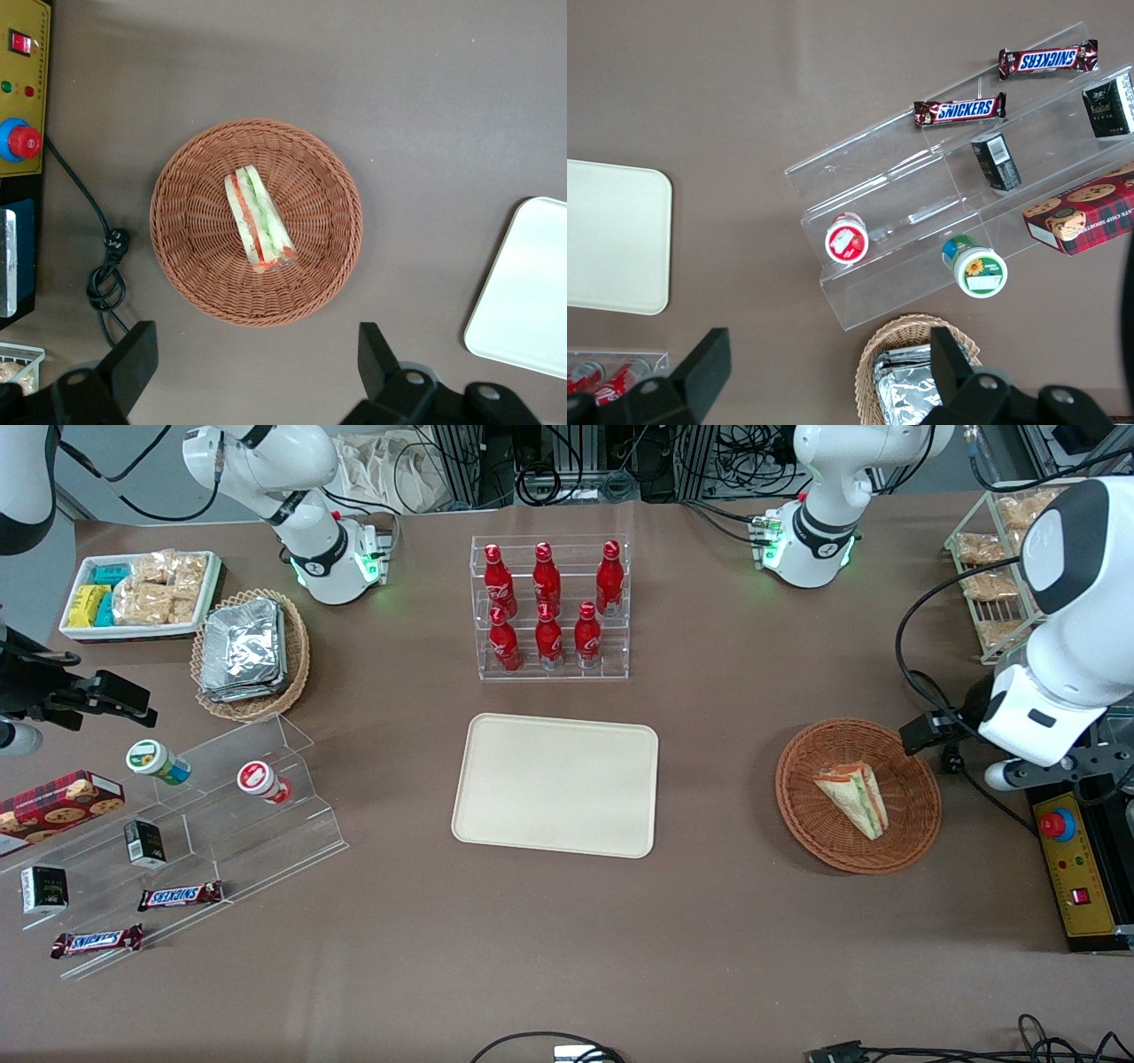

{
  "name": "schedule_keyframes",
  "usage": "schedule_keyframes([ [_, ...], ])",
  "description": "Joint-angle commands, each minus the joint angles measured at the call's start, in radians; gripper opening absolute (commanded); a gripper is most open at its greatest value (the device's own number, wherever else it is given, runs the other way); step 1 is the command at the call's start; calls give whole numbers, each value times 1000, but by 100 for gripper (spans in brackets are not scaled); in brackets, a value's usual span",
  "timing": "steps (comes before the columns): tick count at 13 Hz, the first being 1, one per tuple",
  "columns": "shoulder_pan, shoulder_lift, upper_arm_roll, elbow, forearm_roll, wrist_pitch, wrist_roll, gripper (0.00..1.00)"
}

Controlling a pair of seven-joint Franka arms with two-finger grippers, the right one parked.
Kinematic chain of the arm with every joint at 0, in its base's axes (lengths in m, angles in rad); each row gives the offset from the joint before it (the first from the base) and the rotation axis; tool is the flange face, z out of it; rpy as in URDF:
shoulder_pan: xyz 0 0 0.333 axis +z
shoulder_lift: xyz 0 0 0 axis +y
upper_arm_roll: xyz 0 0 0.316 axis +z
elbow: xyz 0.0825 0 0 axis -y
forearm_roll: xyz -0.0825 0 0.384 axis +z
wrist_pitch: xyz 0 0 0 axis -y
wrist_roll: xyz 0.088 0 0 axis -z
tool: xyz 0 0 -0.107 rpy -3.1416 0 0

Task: Place sandwich from basket to tray
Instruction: 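Lower the open left gripper over the wrapped sandwich in the wicker basket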

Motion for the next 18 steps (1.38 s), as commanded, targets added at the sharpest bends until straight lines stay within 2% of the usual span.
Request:
schedule_keyframes([
  [1,4,18,-3,25,8,-11,-13,100],
  [5,12,68,3,20,14,-40,-73,100],
  [9,13,61,6,-171,16,161,-494,100],
  [10,15,62,8,-232,16,237,-537,100],
  [14,15,76,43,-441,16,507,-614,100],
  [18,13,160,63,-472,16,573,-630,100],
])
